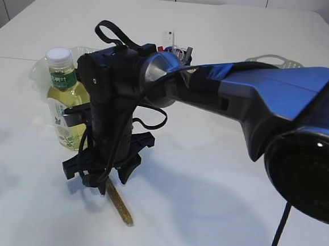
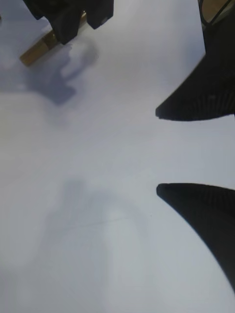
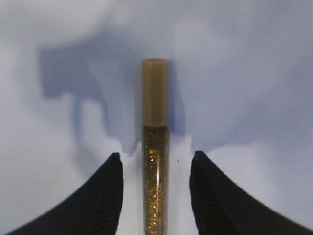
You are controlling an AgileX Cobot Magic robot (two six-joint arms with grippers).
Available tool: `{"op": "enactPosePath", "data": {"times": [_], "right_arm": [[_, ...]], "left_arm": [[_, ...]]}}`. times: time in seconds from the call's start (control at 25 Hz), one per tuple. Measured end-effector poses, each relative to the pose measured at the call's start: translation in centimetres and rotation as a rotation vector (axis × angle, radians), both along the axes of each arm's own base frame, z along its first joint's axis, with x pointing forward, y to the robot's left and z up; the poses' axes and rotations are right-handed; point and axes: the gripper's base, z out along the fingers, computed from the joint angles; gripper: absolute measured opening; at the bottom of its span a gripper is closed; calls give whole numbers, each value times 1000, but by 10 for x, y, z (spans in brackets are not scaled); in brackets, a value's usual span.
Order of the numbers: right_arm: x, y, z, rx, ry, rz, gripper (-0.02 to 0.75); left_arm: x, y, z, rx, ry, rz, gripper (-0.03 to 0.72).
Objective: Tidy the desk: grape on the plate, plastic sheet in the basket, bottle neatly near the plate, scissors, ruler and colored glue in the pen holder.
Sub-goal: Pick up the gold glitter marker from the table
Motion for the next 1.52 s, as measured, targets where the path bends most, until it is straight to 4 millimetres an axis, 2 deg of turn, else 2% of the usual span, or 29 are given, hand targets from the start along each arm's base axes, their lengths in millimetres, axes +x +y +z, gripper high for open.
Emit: {"op": "enactPosePath", "data": {"times": [0.16,0.28,0.56,0.68,0.8,0.88,1.2,1.32,1.52], "right_arm": [[0,0,-5,-7,7,-3,365],[0,0,-17,-24,23,-5,365],[1,1,-19,-23,26,-21,361],[1,1,-19,-23,26,-21,288],[1,1,-20,-25,28,-23,169],[1,1,-20,-25,28,-23,134],[2,4,-16,3,27,-9,115],[6,1,-4,56,43,-31,113],[23,-19,34,157,19,-60,113]], "left_arm": [[0,0,0,0,0,0,308],[0,0,0,0,0,0,308],[0,0,0,0,0,0,308],[0,0,0,0,0,0,308],[0,0,0,0,0,0,308],[0,0,0,2,0,-1,308],[0,0,0,2,0,-1,308],[0,0,0,2,0,-1,308],[0,0,0,2,0,-1,308]]}}
